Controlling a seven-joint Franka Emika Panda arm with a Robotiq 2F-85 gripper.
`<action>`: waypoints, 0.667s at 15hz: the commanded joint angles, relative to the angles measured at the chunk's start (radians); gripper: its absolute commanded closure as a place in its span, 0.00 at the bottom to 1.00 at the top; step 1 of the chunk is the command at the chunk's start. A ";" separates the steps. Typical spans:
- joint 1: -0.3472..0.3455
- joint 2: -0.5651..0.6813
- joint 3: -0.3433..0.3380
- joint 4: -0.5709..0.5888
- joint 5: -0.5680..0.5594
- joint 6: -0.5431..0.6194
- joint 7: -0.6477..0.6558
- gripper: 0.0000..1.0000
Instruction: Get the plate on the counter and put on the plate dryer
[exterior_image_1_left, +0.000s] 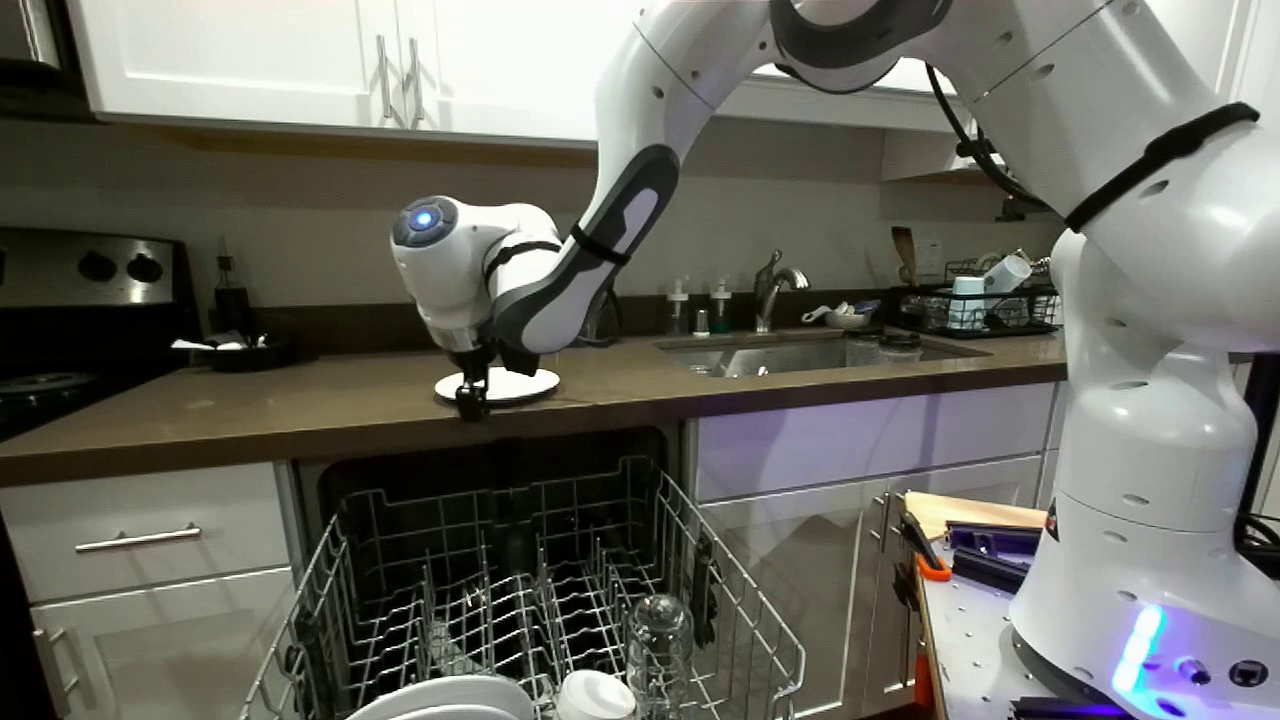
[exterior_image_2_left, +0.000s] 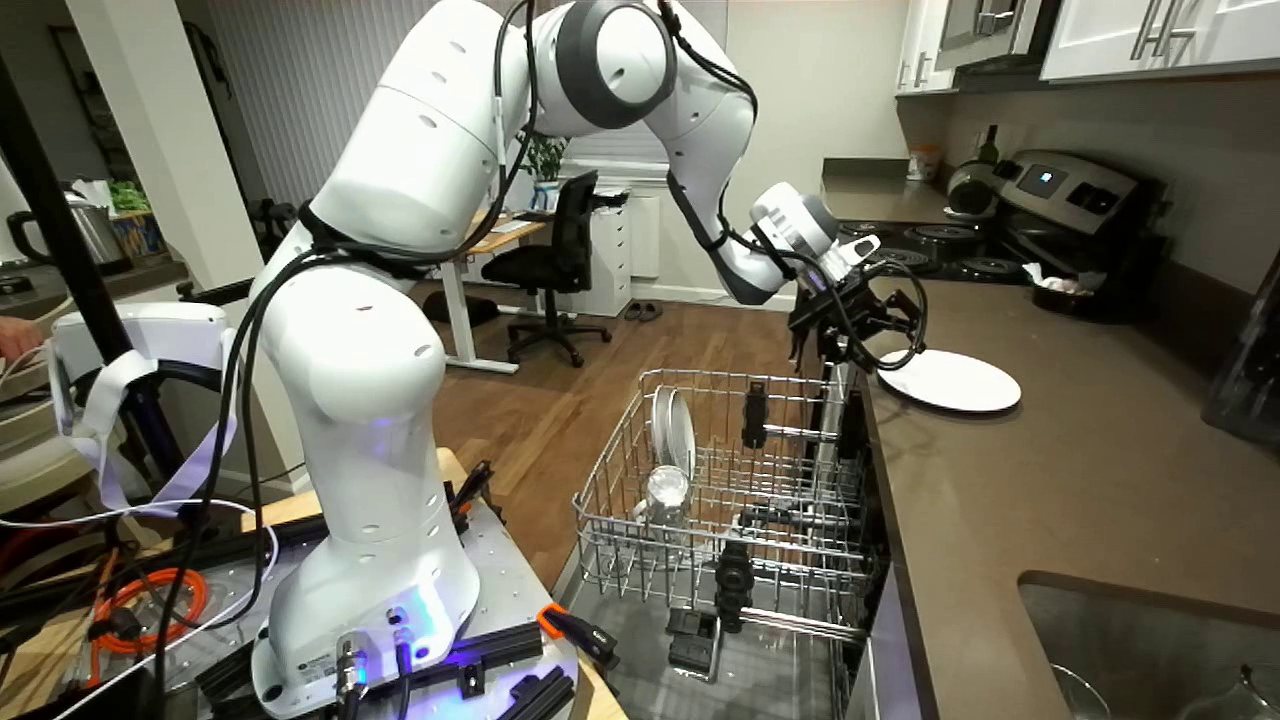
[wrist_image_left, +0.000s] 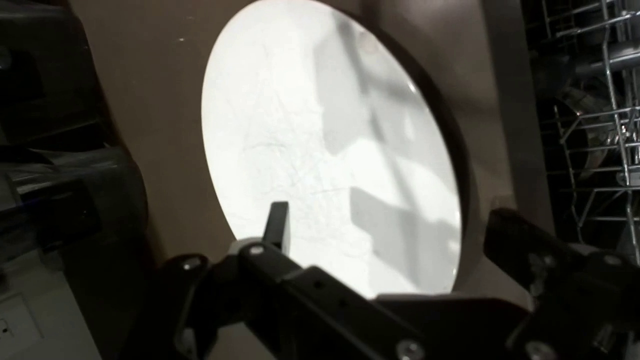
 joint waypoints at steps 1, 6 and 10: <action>0.015 0.046 -0.011 0.044 -0.051 -0.020 0.051 0.00; 0.011 0.060 -0.003 0.054 -0.083 -0.034 0.057 0.00; -0.007 0.046 0.013 0.045 -0.057 -0.033 0.019 0.00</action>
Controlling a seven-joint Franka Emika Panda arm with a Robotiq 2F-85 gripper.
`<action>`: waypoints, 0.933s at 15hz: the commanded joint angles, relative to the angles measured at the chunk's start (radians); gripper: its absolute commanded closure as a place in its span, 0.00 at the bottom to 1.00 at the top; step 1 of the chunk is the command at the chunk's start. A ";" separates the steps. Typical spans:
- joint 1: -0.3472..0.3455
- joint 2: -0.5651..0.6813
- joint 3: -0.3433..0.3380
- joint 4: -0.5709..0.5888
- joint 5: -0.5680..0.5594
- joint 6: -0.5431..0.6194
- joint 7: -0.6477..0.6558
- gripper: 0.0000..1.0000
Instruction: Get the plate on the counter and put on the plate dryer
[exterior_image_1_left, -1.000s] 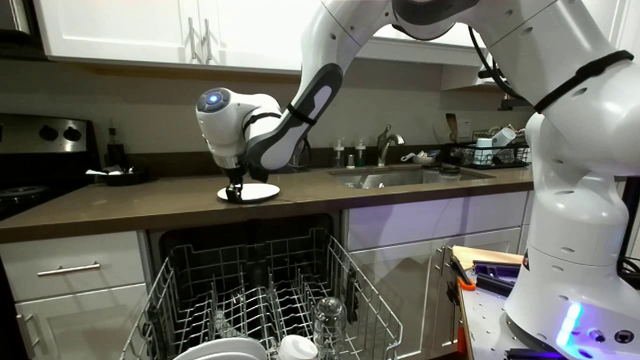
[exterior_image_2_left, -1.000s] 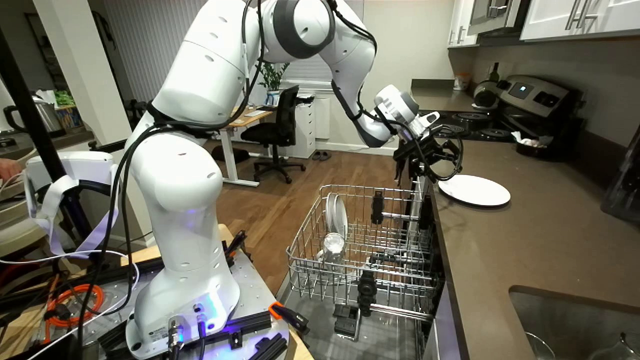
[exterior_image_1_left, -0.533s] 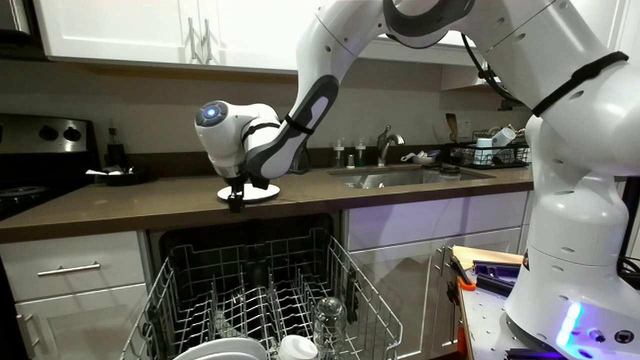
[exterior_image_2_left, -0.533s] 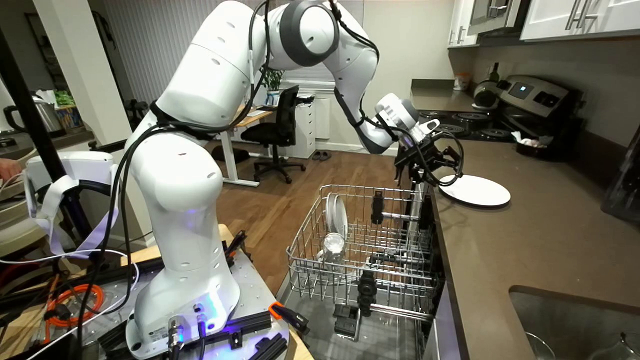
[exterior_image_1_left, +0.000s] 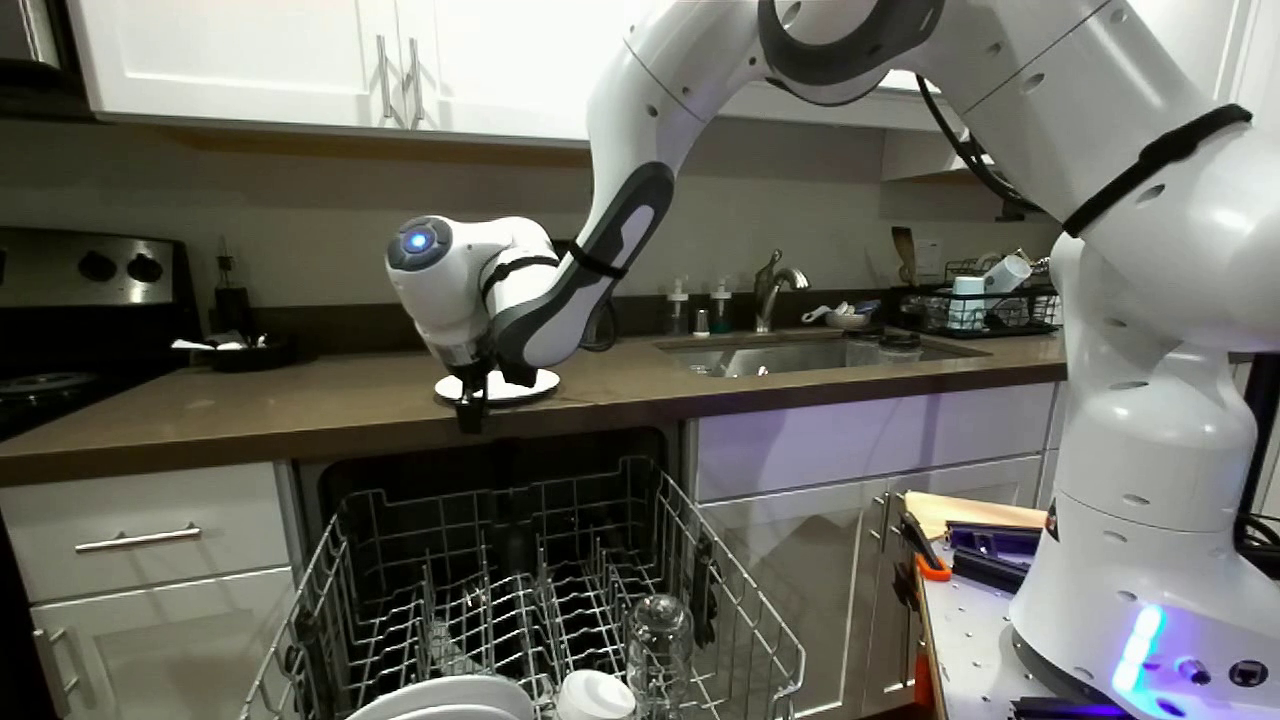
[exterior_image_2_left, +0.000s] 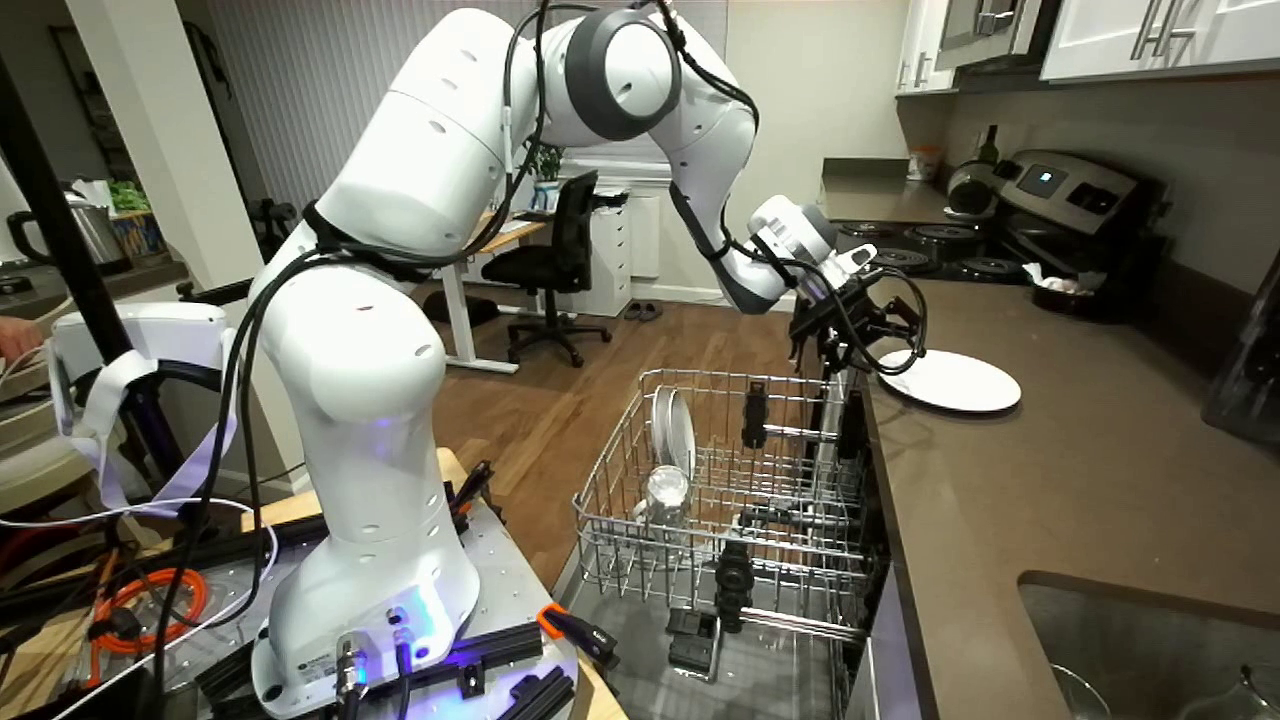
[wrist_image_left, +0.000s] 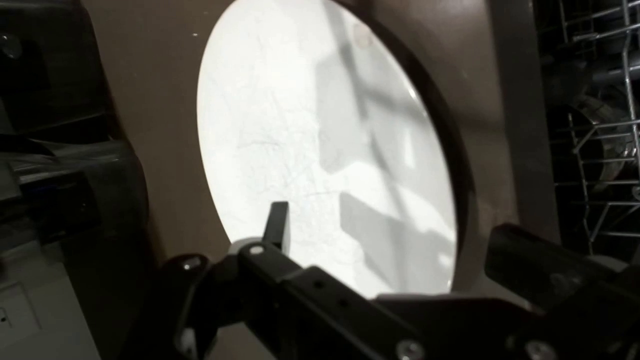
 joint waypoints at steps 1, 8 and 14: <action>-0.012 0.004 0.012 0.019 -0.004 -0.019 -0.011 0.00; -0.033 0.005 0.023 0.030 0.019 -0.021 -0.047 0.31; -0.043 -0.026 0.053 -0.002 0.043 0.000 -0.093 0.70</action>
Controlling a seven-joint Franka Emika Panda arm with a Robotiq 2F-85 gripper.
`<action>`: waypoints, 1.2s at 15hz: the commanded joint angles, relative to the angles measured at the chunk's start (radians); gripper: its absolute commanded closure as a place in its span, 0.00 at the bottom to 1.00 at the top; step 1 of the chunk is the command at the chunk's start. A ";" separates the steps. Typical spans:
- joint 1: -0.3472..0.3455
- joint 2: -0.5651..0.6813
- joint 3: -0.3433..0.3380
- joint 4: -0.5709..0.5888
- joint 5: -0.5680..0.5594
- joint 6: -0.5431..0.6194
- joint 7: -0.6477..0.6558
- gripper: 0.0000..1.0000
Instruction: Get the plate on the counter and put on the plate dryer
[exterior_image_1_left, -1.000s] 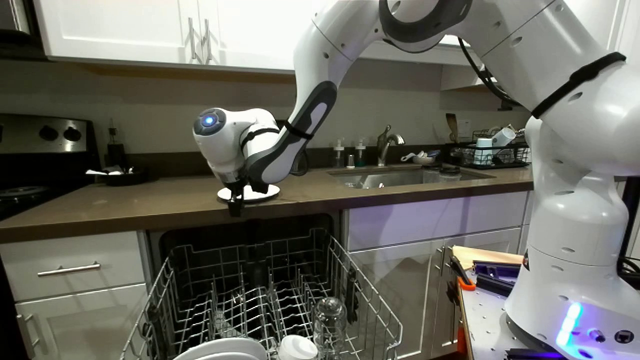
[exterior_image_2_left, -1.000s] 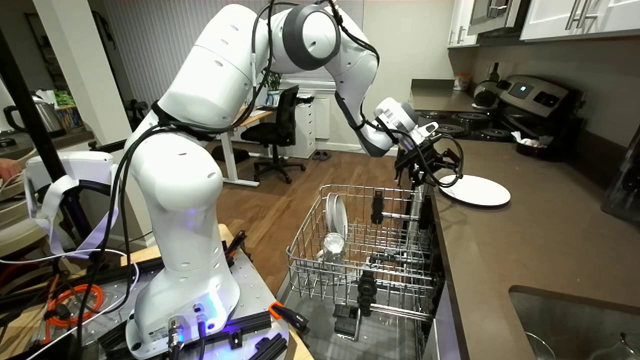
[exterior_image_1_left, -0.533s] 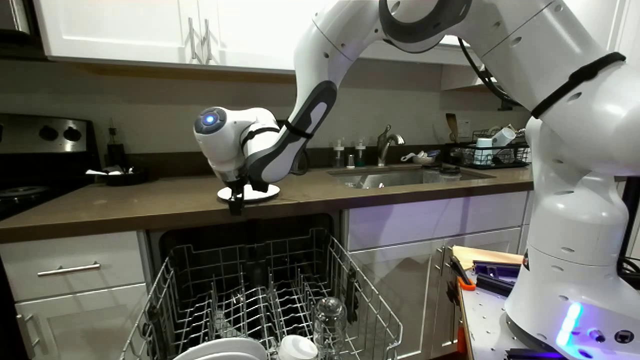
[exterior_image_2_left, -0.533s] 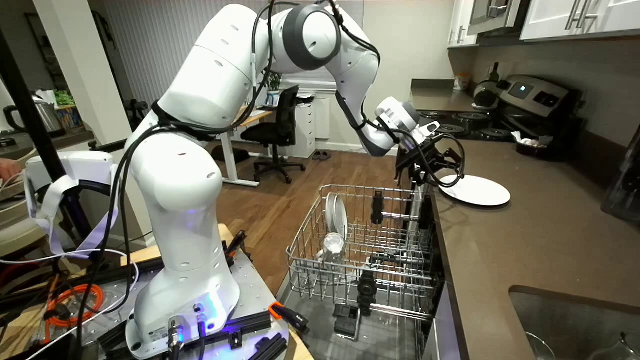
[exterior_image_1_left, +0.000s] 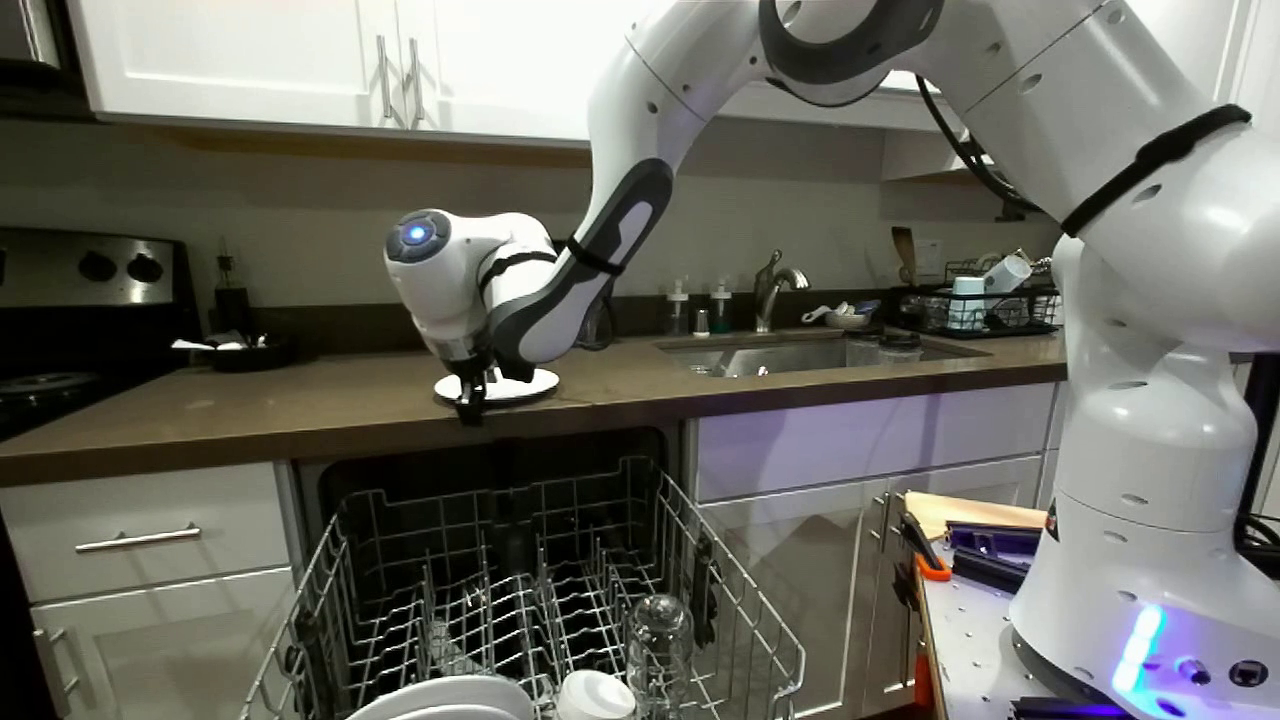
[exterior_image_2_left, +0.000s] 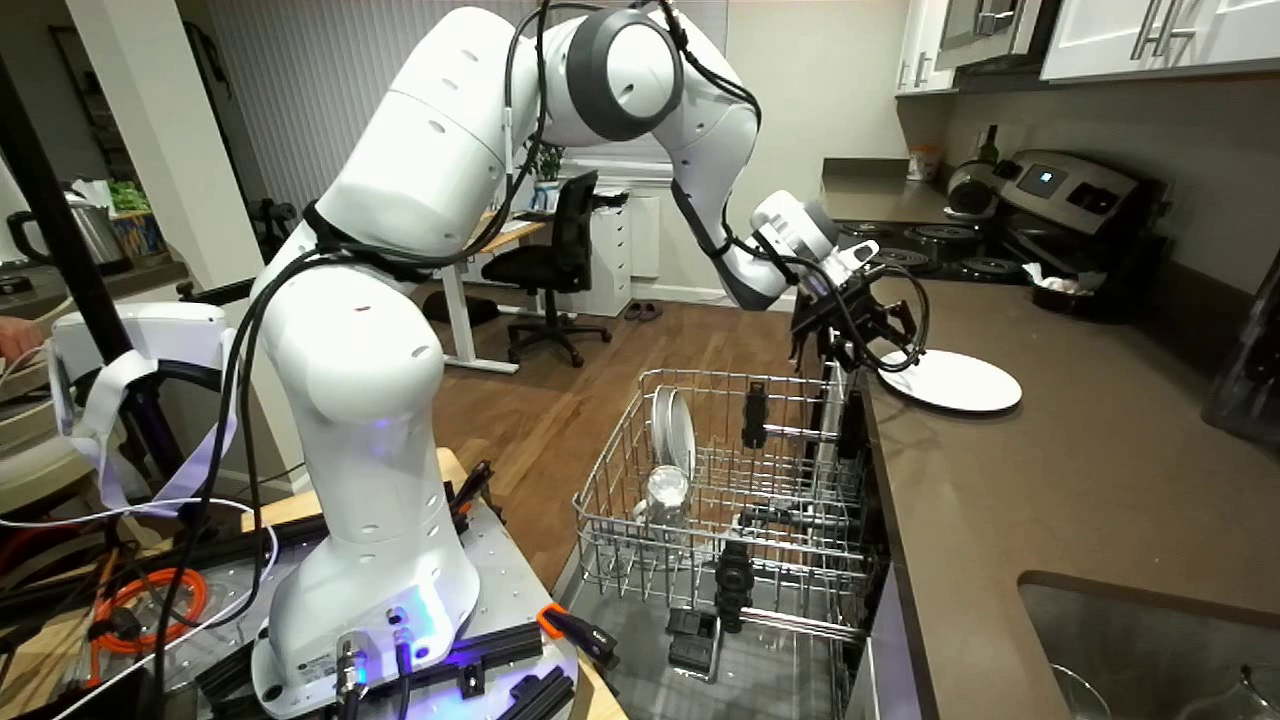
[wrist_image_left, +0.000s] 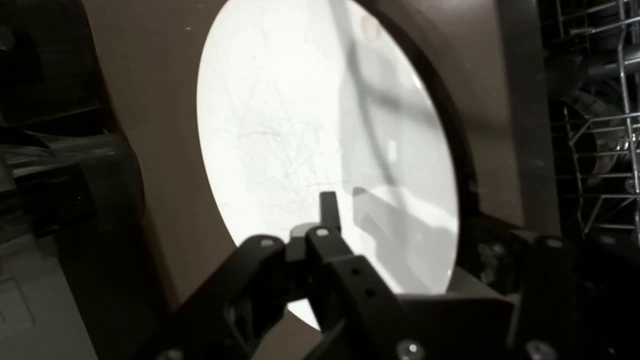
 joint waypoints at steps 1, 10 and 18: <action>-0.024 -0.031 0.035 -0.021 0.034 0.004 -0.071 0.77; -0.001 -0.094 0.048 -0.088 0.013 0.008 -0.058 0.93; 0.030 -0.127 0.059 -0.160 -0.020 0.005 -0.013 0.93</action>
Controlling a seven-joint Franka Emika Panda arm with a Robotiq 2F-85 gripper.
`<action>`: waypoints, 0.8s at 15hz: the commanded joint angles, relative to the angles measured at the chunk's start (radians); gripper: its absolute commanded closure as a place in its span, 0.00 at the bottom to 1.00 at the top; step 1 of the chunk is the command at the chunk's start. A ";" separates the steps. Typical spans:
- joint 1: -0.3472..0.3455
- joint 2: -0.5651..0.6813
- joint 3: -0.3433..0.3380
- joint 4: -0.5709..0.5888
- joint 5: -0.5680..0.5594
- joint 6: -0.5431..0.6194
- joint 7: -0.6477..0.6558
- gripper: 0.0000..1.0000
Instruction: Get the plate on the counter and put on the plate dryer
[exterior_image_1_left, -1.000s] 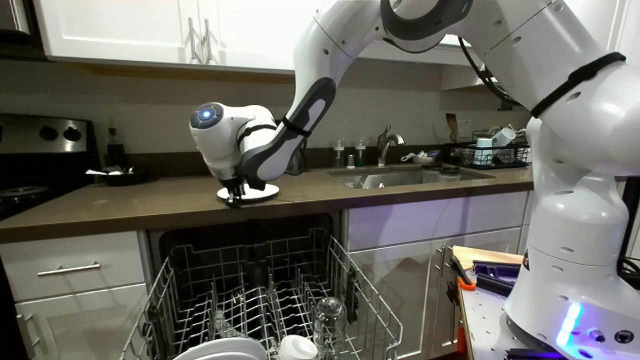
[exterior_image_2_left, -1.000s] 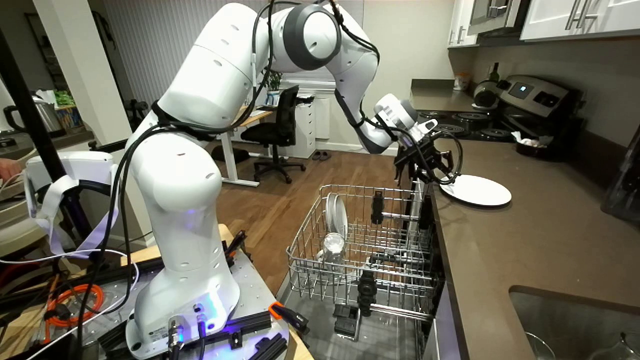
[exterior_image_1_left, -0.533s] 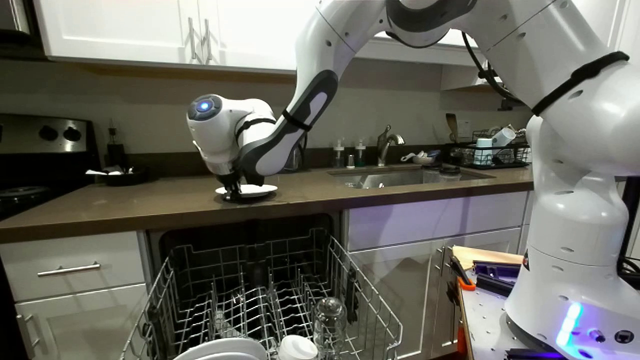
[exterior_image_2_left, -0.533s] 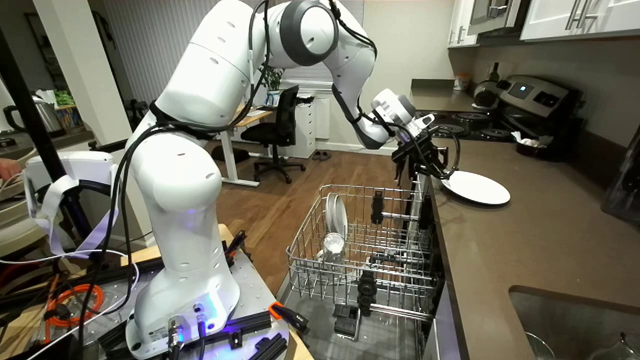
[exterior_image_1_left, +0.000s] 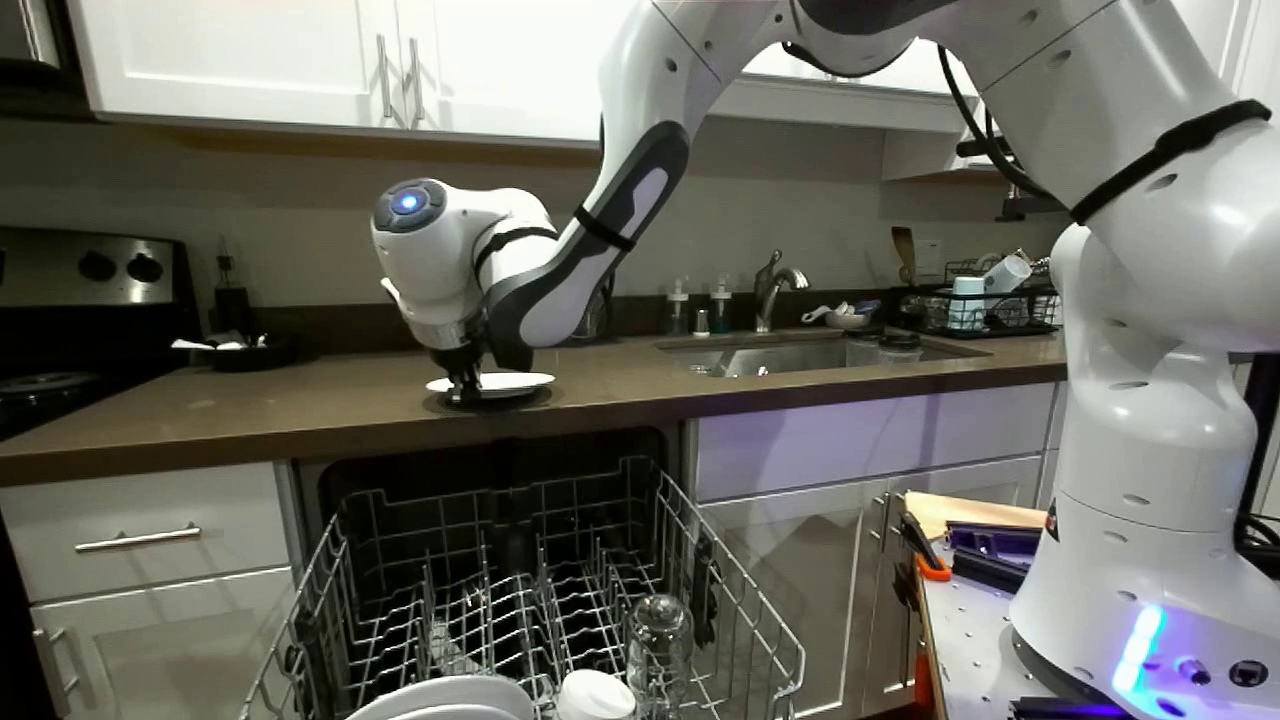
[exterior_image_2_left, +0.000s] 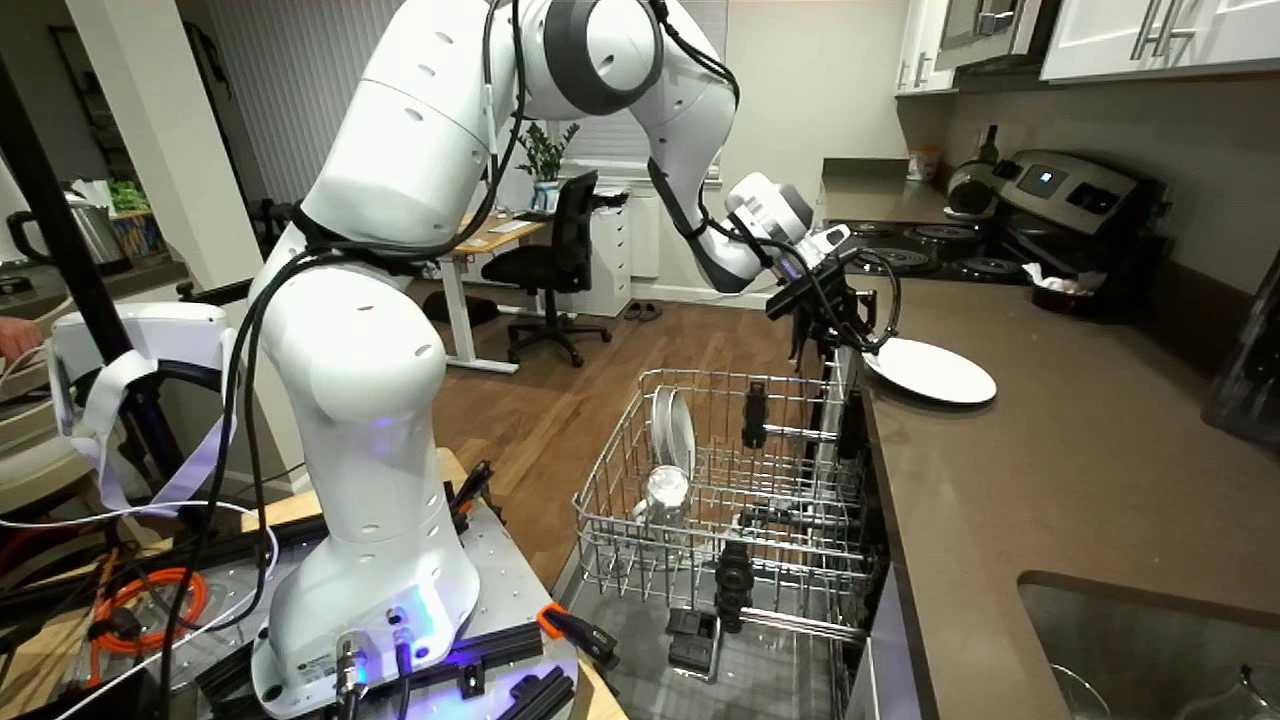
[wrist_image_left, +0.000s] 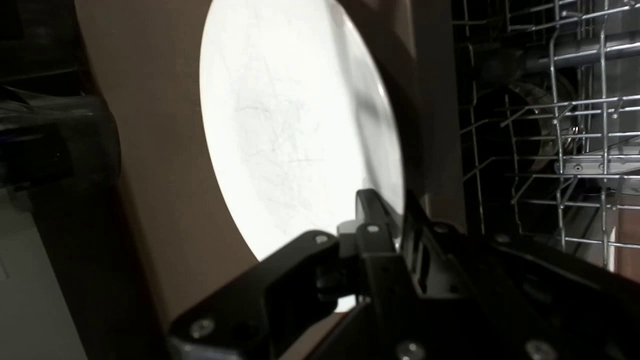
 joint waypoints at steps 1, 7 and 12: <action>0.011 -0.029 0.012 -0.062 -0.022 0.004 0.024 0.93; 0.024 -0.018 0.010 -0.060 -0.036 -0.009 0.039 0.91; 0.026 -0.012 0.008 -0.060 -0.060 -0.013 0.057 0.89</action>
